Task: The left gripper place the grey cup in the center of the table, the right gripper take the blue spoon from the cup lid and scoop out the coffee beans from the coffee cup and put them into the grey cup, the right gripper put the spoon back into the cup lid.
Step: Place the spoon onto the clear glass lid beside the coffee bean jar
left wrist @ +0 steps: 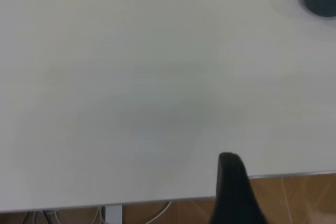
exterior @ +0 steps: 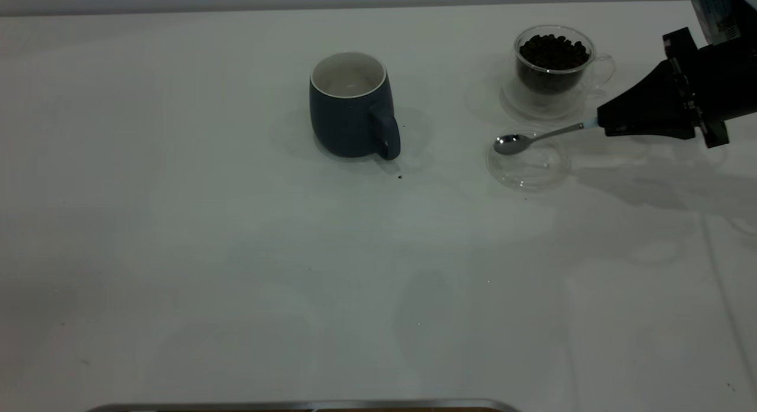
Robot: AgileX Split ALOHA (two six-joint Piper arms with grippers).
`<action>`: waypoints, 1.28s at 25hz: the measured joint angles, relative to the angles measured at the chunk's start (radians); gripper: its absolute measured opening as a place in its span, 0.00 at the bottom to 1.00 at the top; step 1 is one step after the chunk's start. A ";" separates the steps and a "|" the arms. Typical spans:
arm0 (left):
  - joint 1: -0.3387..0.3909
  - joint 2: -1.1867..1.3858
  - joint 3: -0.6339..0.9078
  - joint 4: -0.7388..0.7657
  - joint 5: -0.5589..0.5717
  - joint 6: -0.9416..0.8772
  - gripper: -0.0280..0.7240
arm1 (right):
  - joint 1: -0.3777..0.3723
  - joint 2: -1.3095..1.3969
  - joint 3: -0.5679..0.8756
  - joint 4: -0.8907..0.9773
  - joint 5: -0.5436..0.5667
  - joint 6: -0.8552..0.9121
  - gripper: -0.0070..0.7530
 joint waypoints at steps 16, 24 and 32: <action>0.000 0.000 0.000 0.000 0.000 0.000 0.76 | -0.008 0.033 0.000 0.029 0.058 -0.038 0.14; 0.000 0.000 0.000 0.000 0.000 0.000 0.76 | -0.056 -0.006 0.000 -0.018 0.081 -0.030 0.14; 0.000 0.000 0.000 0.000 0.000 0.000 0.76 | -0.059 -0.006 0.000 -0.108 -0.002 0.027 0.14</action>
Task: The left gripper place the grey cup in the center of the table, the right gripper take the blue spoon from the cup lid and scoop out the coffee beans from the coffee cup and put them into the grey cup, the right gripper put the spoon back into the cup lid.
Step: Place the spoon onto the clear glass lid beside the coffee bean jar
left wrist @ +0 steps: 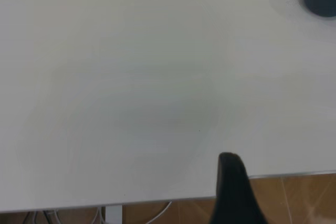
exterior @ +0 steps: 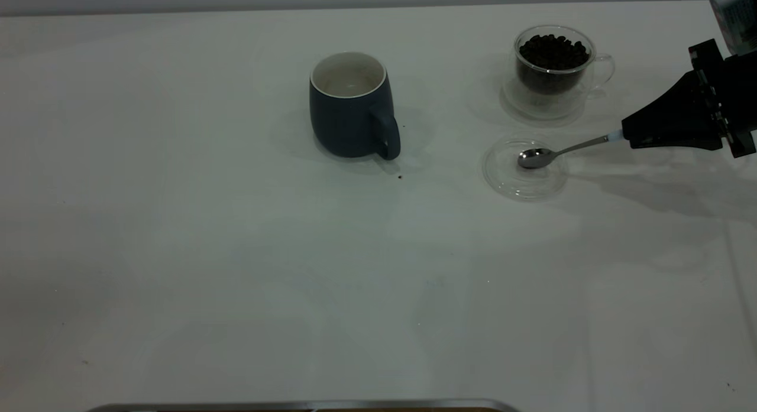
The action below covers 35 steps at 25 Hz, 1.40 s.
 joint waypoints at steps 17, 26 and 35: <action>0.000 0.000 0.000 0.000 0.000 0.000 0.76 | 0.051 0.083 0.000 0.184 -0.002 -0.081 0.15; 0.000 0.000 0.000 0.000 0.000 0.000 0.76 | 0.051 0.085 0.000 0.187 -0.055 -0.084 0.42; 0.000 0.000 0.000 0.000 0.000 0.000 0.76 | 0.051 0.092 0.000 0.202 -0.155 -0.103 0.66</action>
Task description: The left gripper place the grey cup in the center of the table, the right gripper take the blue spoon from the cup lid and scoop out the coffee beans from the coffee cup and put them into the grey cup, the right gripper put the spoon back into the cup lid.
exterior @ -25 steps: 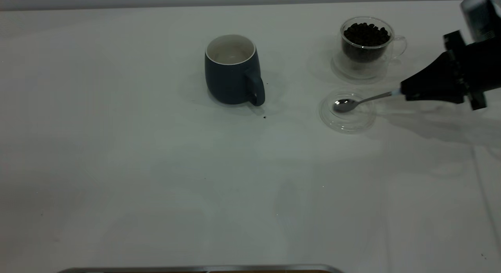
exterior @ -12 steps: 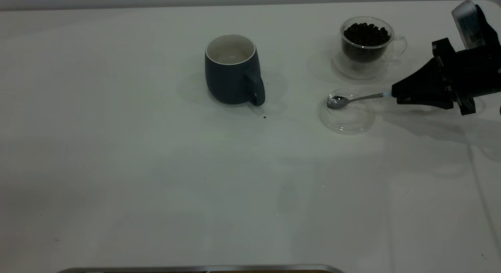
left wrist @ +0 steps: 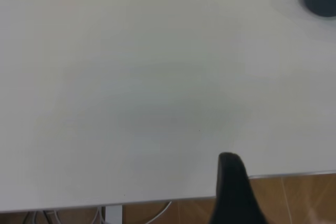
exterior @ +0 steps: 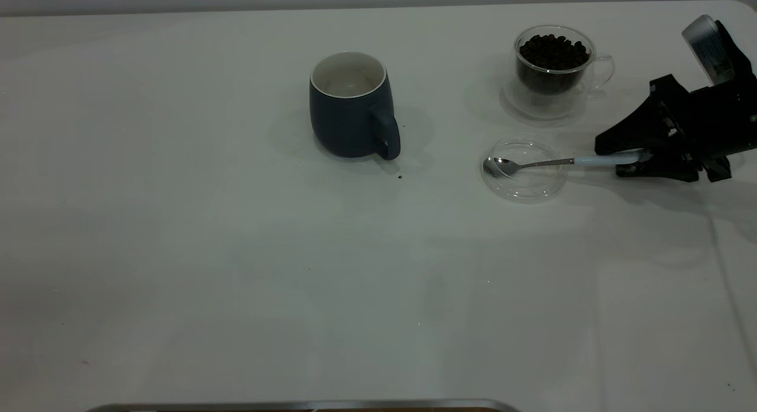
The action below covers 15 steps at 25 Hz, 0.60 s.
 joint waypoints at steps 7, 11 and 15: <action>0.000 0.000 0.000 0.000 0.000 0.000 0.76 | 0.000 -0.043 0.000 0.106 -0.068 -0.144 0.72; 0.000 0.000 0.000 0.000 0.000 0.000 0.76 | 0.000 -0.076 0.000 0.136 -0.075 -0.183 0.72; 0.000 0.000 0.000 0.000 0.000 0.000 0.76 | 0.005 -0.099 0.000 0.124 -0.083 -0.188 0.72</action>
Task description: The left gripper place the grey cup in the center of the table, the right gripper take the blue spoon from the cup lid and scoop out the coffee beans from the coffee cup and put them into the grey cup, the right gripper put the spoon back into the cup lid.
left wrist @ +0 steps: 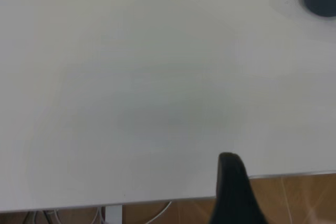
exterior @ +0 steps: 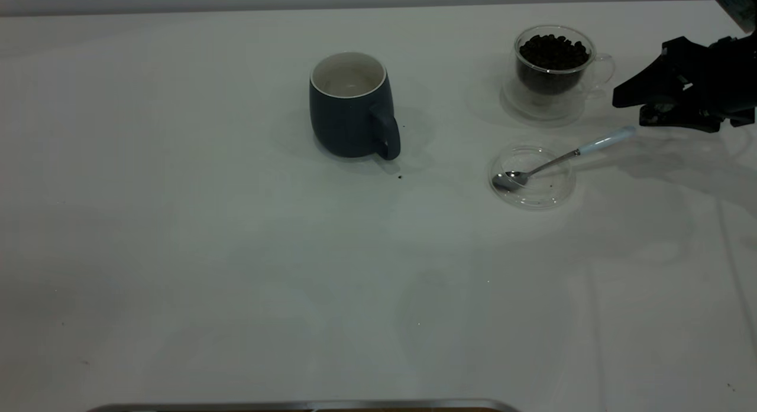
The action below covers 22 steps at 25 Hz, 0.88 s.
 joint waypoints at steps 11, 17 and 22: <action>0.000 0.000 0.000 0.000 0.000 0.000 0.76 | 0.040 -0.322 0.064 -0.183 -0.157 0.153 0.72; 0.000 0.000 0.000 0.000 0.000 0.000 0.76 | 0.054 -0.758 0.199 -0.721 -0.083 0.658 0.72; 0.000 0.000 0.000 0.000 0.000 0.000 0.76 | 0.054 -1.133 0.301 -1.182 0.167 1.144 0.72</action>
